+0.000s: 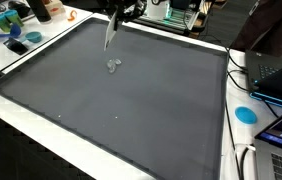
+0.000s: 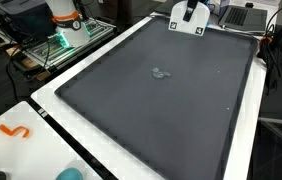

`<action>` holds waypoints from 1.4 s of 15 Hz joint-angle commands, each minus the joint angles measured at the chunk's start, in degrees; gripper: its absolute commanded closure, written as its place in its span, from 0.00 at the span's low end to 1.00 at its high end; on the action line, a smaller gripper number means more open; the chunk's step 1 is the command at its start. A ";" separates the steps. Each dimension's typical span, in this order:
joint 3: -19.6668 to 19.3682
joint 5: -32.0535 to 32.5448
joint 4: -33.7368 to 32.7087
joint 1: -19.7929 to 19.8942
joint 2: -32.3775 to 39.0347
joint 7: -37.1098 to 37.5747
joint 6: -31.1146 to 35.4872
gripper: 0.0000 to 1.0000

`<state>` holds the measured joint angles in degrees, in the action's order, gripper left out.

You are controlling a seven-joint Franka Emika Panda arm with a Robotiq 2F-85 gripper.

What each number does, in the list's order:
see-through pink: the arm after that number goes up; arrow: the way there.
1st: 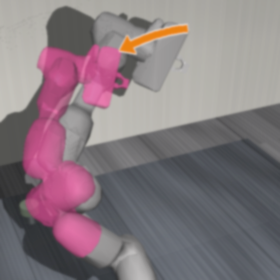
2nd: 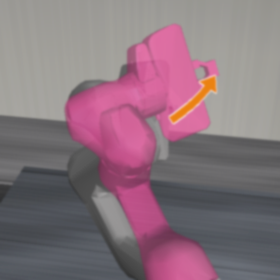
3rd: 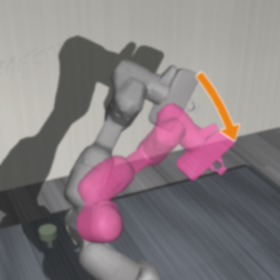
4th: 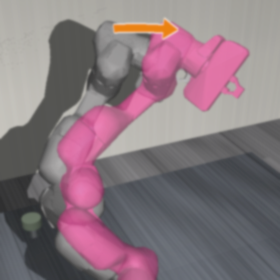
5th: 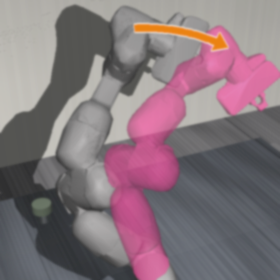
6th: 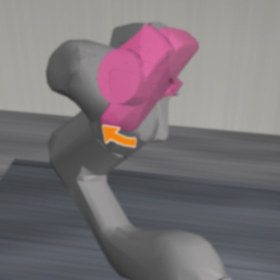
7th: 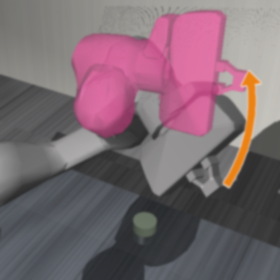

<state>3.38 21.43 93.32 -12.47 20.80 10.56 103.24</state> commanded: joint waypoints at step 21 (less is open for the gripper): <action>-3.64 -26.34 25.68 16.29 -10.54 -13.70 29.56 0.99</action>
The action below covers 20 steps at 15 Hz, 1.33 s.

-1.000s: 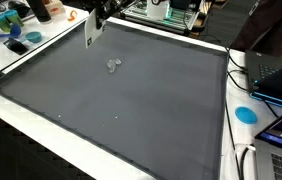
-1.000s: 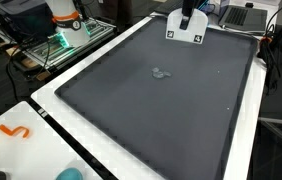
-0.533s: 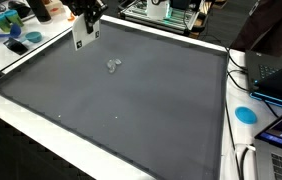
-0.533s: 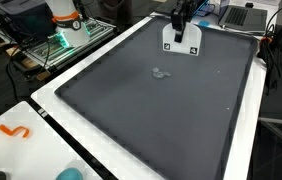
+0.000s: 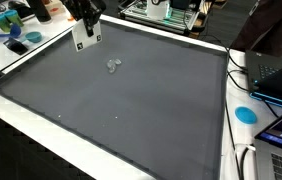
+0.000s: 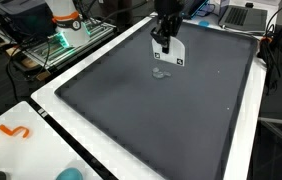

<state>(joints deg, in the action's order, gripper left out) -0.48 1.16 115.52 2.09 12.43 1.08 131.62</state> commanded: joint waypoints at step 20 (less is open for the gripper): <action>-0.65 -18.61 5.71 5.14 -1.96 -15.38 1.18 0.99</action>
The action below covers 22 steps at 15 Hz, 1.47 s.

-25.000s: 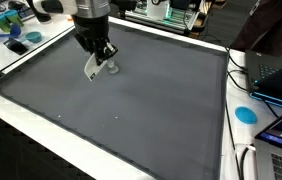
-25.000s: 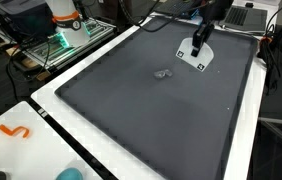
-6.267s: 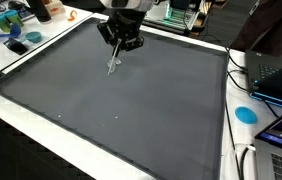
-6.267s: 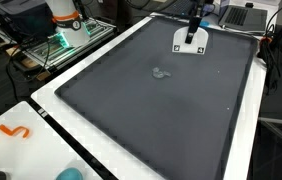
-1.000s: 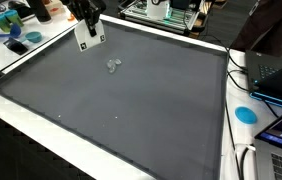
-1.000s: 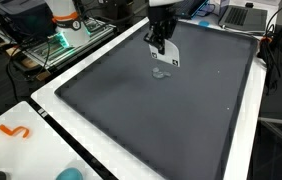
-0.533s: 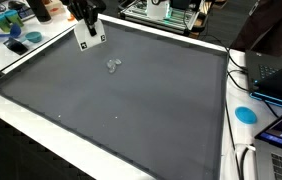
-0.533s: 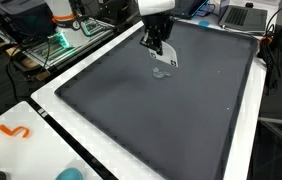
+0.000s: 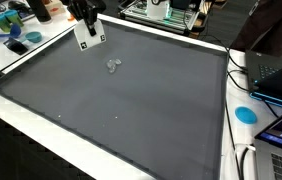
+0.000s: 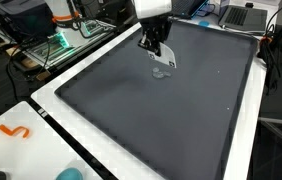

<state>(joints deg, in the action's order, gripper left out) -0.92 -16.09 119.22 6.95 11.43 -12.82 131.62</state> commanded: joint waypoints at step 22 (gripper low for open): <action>1.18 6.74 1.51 -6.39 -5.73 13.32 -0.83 0.99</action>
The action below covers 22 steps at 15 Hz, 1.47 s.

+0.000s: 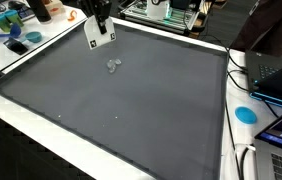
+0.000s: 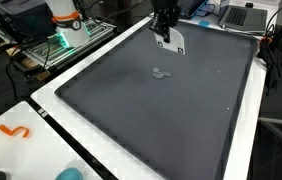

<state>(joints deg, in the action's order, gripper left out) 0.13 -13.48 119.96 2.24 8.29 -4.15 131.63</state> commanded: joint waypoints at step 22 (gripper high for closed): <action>3.75 16.37 -11.84 -6.81 -5.42 18.58 -22.19 0.96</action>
<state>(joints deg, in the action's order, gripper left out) 3.89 2.89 108.27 -4.57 2.84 14.45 109.62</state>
